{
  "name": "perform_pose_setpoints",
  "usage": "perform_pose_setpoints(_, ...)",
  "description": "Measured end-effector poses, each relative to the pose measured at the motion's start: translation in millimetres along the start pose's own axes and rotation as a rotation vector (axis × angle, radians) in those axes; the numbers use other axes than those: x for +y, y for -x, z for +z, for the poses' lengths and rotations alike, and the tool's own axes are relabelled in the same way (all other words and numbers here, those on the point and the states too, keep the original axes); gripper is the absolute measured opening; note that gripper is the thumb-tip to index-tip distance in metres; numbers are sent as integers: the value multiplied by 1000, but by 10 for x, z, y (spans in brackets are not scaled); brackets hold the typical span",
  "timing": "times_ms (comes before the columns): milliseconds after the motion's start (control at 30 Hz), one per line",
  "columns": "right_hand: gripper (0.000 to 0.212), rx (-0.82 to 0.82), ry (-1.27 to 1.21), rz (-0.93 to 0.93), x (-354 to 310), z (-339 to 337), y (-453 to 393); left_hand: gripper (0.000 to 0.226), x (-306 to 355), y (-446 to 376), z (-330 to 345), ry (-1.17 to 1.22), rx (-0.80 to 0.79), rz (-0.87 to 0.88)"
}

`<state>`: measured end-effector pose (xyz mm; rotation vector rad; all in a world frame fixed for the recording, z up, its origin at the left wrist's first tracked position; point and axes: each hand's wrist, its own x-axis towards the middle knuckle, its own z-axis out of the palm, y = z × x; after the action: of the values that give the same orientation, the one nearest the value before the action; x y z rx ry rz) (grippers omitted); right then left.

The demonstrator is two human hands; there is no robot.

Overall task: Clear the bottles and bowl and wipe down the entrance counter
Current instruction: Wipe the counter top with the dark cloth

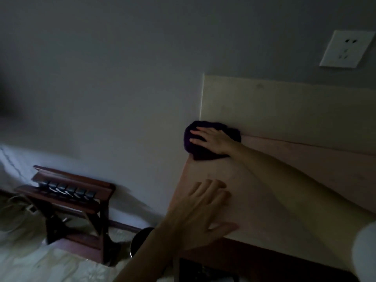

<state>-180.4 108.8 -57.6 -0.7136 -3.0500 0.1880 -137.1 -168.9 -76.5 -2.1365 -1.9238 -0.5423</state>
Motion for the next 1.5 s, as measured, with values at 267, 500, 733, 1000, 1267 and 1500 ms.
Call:
perform_pose_setpoints(267,82,-26,-24,-117,171,9,63,78,483,-484,223,-80,-104,49)
perform_pose_setpoints(500,90,-17,-65,-59,1130,-125,780,71,1100,-857,330,-94,-173,186)
perform_pose_setpoints(733,85,2,-96,52,2484,-268,1931,74,1673,-1360,598,-110,-187,229)
perform_pose_setpoints(1000,83,42,-122,279,3811,-419,3287,78,1935,-1543,731,-124,-213,196)
perform_pose_setpoints(1267,107,115,-102,601,4706,-488,4481,76,1946,-1542,740,-124,-194,196)
perform_pose_setpoints(1500,123,57,-25,617,4718,-439,4484,72,1920,-1514,674,-106,-189,161)
